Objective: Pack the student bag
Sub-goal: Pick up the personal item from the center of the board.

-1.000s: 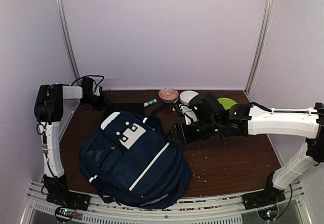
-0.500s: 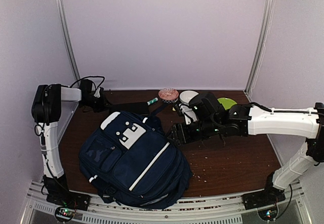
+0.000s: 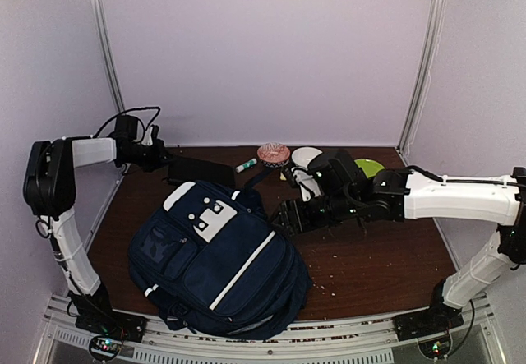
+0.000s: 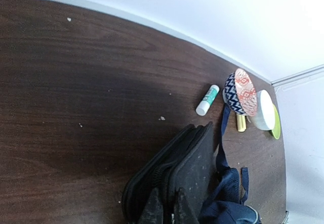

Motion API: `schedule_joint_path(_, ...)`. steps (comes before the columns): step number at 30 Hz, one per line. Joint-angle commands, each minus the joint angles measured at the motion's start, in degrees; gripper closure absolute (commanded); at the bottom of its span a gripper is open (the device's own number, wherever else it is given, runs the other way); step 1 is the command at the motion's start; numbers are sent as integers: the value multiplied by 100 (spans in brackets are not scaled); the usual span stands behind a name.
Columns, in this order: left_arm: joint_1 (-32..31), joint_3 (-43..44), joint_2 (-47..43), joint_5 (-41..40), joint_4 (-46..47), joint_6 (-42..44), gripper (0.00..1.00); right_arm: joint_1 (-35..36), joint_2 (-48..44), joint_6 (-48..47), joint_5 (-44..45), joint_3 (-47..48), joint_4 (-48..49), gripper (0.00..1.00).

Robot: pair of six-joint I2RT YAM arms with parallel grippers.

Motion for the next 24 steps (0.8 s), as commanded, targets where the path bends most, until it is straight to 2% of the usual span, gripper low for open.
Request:
schedule_joint_path(1, -6, -280, -969, -250, 185, -82, 100, -4, -267, -56, 109, 45, 177, 31)
schedule_joint_path(9, -215, -287, -2453, -697, -183, -120, 100, -17, -561, -37, 464, 10, 296, 31)
schedule_joint_path(17, -827, 15, -3705, -985, -546, -215, 100, -70, -1194, 451, 1040, -513, 947, 26)
schedule_joint_path(20, -1147, 36, -4167, -904, -552, -409, 100, -366, -1637, 709, 444, -1065, 1818, 19)
schedule_joint_path(24, -1670, -179, -4683, -859, -214, -688, 100, -1011, -1797, 1060, -1103, -1339, 2466, 0)
